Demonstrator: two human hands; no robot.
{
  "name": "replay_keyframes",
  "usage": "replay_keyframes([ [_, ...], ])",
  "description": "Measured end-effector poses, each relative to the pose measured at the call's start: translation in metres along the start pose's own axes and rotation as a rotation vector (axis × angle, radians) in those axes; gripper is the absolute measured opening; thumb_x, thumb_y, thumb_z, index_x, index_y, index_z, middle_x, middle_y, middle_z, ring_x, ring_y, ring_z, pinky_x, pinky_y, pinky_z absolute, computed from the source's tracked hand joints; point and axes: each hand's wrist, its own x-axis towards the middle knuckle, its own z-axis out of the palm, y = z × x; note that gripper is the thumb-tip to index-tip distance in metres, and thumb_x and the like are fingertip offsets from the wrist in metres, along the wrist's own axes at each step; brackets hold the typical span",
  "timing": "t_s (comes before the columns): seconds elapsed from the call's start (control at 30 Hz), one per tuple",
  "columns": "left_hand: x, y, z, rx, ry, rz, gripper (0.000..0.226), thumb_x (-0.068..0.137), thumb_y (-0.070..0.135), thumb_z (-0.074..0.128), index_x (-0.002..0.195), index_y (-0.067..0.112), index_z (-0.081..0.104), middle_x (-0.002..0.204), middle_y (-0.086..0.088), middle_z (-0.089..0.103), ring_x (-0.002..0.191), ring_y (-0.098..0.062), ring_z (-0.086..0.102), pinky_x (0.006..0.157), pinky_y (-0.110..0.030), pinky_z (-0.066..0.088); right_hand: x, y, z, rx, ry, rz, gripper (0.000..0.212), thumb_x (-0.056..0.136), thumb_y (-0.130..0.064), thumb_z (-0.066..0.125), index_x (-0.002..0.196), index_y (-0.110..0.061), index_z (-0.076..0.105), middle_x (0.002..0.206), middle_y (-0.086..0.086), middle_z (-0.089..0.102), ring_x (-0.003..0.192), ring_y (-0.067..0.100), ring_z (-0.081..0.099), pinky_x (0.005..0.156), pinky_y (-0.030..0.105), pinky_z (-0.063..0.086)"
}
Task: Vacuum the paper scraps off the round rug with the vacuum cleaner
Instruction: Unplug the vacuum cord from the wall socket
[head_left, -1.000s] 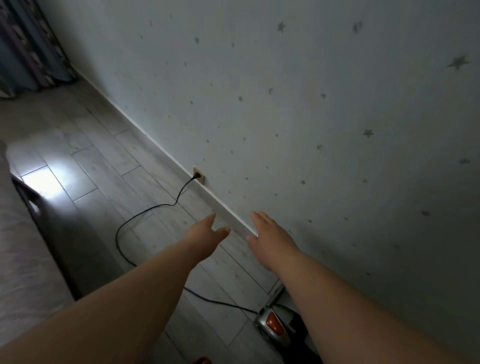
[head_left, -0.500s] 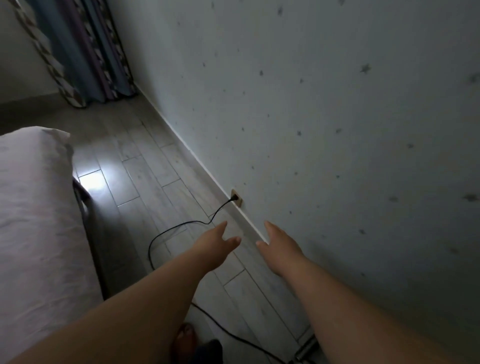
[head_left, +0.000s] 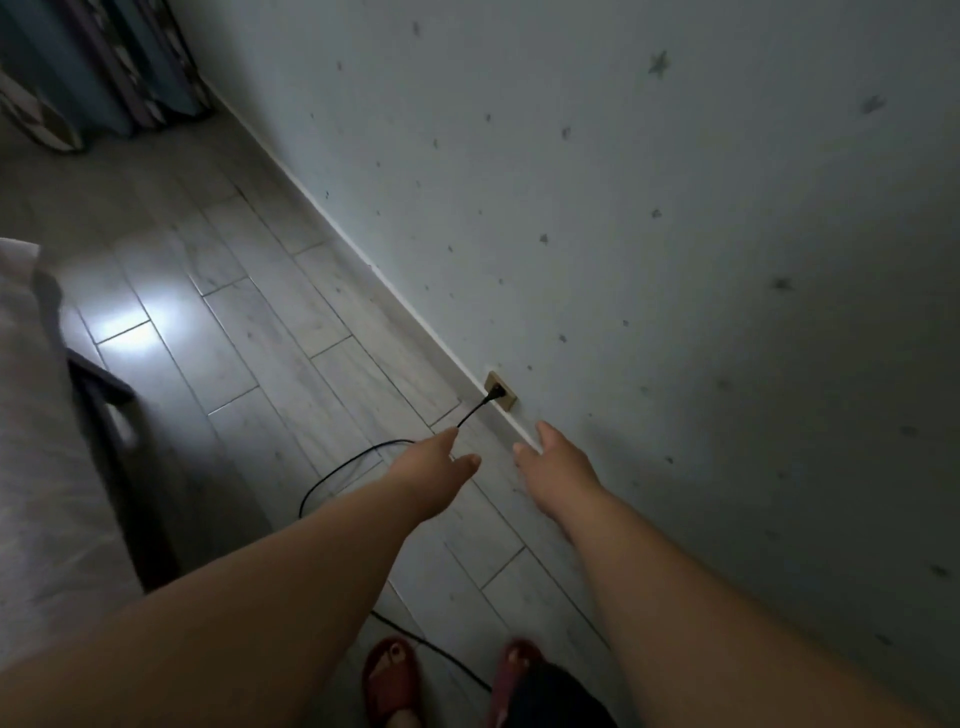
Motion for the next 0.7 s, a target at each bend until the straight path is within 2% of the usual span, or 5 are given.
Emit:
replay_keyframes([
  [0.2, 0.104, -0.018, 0.014, 0.042, -0.043, -0.025, 0.064, 0.096, 0.047, 0.045, 0.151, 0.022, 0.023, 0.153, -0.002, 0.031, 0.138, -0.023, 0.034, 0.113, -0.035, 0.028, 0.11, -0.002, 0.022, 0.106, -0.01, 0.123, 0.056, 0.106, -0.036, 0.041, 0.157, -0.021, 0.026, 0.161, 0.008, 0.03, 0.144, 0.031, 0.034, 0.113, 0.041, 0.033],
  [0.43, 0.256, -0.059, 0.062, 0.048, -0.051, -0.133, 0.062, 0.097, 0.044, 0.045, 0.15, 0.019, 0.024, 0.152, -0.005, 0.033, 0.138, -0.024, 0.034, 0.112, -0.036, 0.028, 0.268, 0.03, 0.077, 0.251, -0.089, 0.282, 0.052, 0.106, -0.04, 0.036, 0.154, -0.021, 0.033, 0.154, 0.009, 0.04, 0.138, 0.033, 0.041, 0.11, 0.045, 0.036],
  [0.6, 0.336, -0.072, 0.093, 0.026, -0.072, -0.15, 0.059, 0.099, 0.038, 0.043, 0.151, 0.018, 0.022, 0.154, -0.006, 0.03, 0.139, -0.024, 0.032, 0.111, -0.033, 0.027, 0.359, 0.057, 0.11, 0.372, -0.115, 0.407, 0.054, 0.102, -0.046, 0.04, 0.151, -0.022, 0.039, 0.15, 0.01, 0.046, 0.134, 0.035, 0.046, 0.112, 0.05, 0.038],
  [0.7, 0.374, -0.08, 0.105, 0.006, -0.059, -0.15, 0.059, 0.1, 0.036, 0.042, 0.151, 0.018, 0.02, 0.154, -0.005, 0.028, 0.139, -0.023, 0.031, 0.111, -0.031, 0.027, 0.402, 0.068, 0.127, 0.446, -0.12, 0.415, 0.051, 0.104, -0.037, 0.043, 0.145, -0.007, 0.045, 0.147, 0.018, 0.048, 0.135, 0.037, 0.046, 0.109, 0.049, 0.039],
])
